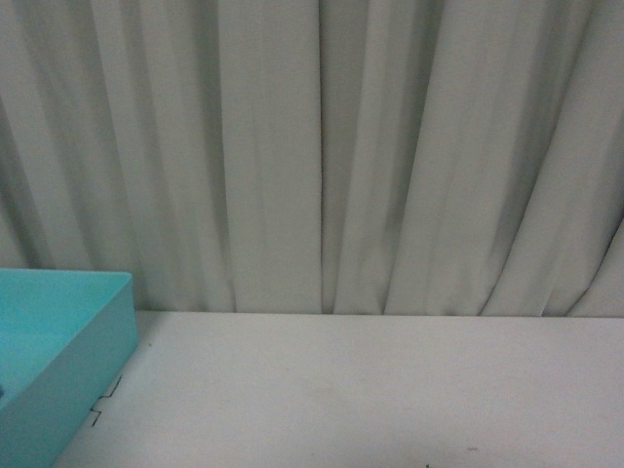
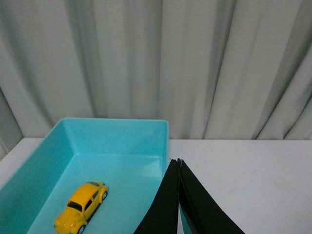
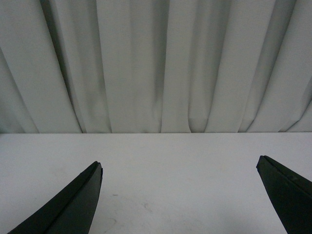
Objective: Wind up and store yellow beetle toy
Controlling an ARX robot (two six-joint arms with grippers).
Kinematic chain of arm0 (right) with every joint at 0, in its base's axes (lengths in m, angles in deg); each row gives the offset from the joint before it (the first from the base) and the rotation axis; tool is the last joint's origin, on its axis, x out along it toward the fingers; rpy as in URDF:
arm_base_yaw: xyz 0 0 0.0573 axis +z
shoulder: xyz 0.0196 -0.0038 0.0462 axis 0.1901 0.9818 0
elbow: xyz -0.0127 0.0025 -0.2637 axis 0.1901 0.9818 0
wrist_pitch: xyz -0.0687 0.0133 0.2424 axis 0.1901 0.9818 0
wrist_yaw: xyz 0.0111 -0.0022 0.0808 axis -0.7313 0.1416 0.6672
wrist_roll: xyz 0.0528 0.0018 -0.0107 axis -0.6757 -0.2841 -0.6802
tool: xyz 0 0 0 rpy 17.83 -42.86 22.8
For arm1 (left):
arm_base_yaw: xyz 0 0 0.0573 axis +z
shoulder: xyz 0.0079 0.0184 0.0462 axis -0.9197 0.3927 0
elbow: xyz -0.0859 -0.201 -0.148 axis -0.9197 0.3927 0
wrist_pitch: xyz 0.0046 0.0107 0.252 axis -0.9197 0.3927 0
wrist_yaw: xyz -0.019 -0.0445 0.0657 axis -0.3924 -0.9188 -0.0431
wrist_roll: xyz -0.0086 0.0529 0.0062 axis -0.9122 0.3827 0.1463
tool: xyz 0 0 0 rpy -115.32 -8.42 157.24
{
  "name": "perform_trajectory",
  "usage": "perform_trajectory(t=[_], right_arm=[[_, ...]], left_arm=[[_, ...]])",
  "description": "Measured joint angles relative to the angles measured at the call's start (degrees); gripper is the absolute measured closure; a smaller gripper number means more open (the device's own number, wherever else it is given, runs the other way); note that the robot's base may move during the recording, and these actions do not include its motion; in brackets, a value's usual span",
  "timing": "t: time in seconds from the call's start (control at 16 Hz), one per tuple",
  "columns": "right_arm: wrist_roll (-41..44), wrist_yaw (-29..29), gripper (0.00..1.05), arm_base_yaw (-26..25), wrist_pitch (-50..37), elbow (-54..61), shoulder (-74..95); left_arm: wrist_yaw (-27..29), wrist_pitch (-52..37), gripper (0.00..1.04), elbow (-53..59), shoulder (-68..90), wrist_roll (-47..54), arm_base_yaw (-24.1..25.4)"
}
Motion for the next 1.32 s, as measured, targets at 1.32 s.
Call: perform_trajectory(t=[1.32], right_arm=[[0.00,0.02,0.07,0.00,0.00,0.00,0.00]], left_arm=[[0.13,33.14,1.03,3.76,-35.71,0.00,0.15]])
